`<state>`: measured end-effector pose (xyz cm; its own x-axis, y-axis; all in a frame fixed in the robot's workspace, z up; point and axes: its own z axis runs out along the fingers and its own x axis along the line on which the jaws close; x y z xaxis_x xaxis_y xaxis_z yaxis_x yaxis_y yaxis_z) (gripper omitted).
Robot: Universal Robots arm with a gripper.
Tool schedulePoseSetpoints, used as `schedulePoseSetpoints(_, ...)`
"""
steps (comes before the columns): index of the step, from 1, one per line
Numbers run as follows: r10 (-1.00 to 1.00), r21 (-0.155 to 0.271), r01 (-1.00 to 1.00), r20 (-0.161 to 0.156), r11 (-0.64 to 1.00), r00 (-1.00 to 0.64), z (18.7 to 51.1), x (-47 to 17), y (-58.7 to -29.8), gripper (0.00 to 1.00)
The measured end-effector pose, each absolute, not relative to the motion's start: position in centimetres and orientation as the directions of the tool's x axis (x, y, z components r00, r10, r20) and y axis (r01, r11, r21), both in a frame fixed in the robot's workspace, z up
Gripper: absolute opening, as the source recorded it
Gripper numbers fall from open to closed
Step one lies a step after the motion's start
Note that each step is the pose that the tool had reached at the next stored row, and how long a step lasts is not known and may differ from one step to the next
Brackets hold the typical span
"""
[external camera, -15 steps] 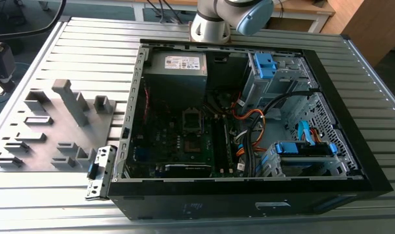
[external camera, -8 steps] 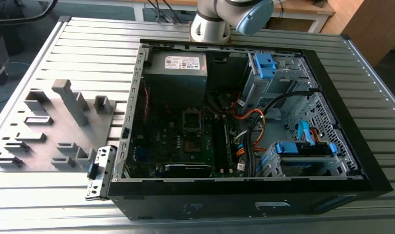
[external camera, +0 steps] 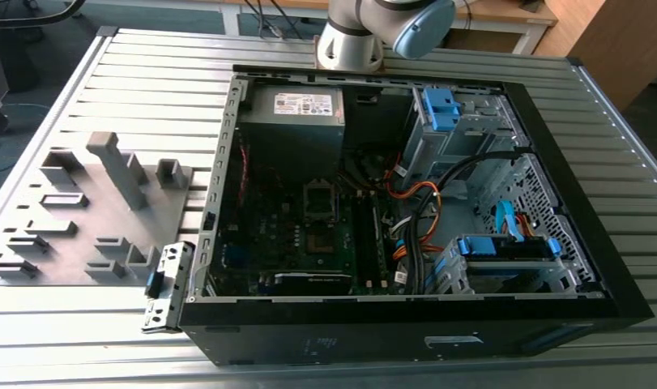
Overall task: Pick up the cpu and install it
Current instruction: 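Pick up the cpu and move it towards the insertion slot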
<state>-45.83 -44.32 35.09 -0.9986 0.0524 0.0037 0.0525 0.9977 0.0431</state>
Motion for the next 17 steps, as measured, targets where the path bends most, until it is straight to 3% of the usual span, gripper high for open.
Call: schedulePoseSetpoints(17,0.052,0.043,0.052,0.004,0.998,-0.999,35.47,-45.76,-44.33,0.47)
